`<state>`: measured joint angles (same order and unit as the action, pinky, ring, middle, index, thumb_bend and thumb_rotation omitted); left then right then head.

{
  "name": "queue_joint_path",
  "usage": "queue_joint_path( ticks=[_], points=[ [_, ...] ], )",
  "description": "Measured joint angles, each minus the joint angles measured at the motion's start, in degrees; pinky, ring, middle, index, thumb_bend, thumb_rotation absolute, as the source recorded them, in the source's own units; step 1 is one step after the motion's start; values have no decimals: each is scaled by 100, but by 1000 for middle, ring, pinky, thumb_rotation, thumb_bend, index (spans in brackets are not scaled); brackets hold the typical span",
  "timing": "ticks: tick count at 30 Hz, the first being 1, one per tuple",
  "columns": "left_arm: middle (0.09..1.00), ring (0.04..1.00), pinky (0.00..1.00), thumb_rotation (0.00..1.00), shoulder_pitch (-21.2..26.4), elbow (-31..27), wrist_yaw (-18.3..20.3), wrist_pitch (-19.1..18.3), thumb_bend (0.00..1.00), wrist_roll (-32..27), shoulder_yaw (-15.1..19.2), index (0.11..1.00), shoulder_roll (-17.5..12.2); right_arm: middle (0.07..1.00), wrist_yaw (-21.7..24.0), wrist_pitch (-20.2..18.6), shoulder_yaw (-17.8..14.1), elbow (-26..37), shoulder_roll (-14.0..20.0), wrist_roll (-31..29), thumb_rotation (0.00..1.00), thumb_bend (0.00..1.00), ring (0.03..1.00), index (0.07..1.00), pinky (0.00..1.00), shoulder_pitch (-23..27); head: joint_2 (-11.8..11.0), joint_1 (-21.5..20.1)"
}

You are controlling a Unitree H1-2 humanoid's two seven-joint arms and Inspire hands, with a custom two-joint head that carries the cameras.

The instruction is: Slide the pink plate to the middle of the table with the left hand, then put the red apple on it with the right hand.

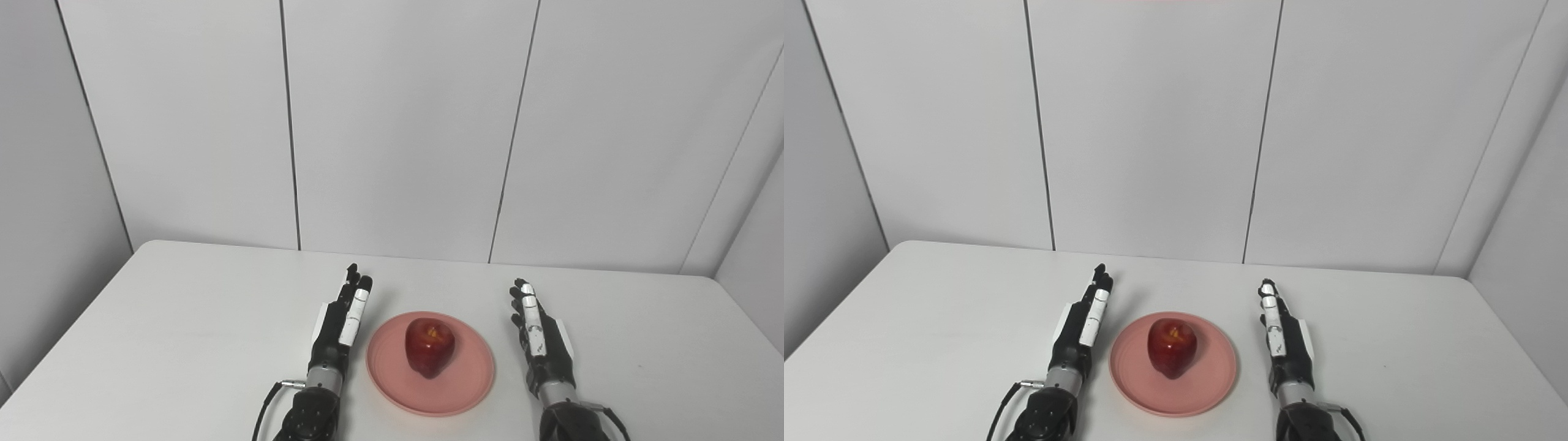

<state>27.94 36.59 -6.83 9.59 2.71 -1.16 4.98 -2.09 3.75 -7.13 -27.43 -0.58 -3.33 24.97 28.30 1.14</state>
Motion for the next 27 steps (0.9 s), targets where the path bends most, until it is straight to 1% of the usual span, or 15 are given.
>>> queue_joint_path(
  ticks=[3,6,10,13,15,21,27],
  points=[
    [1000,1000,1000,983,-9,-26,29,-51,892,-71,39,989,4,934,-48,117,12,-45,-17,2,1000,892,969,931,1000,-15,0,0],
    [1000,1000,1000,986,-34,-80,34,-119,910,-108,77,999,12,937,-104,293,53,-155,-14,29,1000,871,983,933,1000,0,0,0],
    [1000,1000,1000,996,-35,-91,51,-138,902,-140,110,1000,22,947,-154,699,120,-283,11,138,1000,861,998,949,1000,52,9,0],
    [1000,1000,1000,1000,-40,-106,53,-159,897,-134,116,1000,22,958,-150,881,136,-427,13,128,1000,873,1000,956,1000,126,9,9],
    [1000,1000,1000,990,-41,-110,53,-159,895,-124,119,1000,26,970,-109,894,131,-462,13,55,1000,899,1000,970,1000,145,17,9],
    [1000,1000,1000,990,-50,-119,49,-156,875,-108,162,993,58,963,-29,893,136,-469,27,-89,1000,890,998,965,1000,147,9,9],
    [1000,1000,1000,984,-53,-118,32,-136,892,-107,190,998,94,954,99,895,133,-520,38,-231,1000,902,981,956,1000,172,0,9]
  ],
)
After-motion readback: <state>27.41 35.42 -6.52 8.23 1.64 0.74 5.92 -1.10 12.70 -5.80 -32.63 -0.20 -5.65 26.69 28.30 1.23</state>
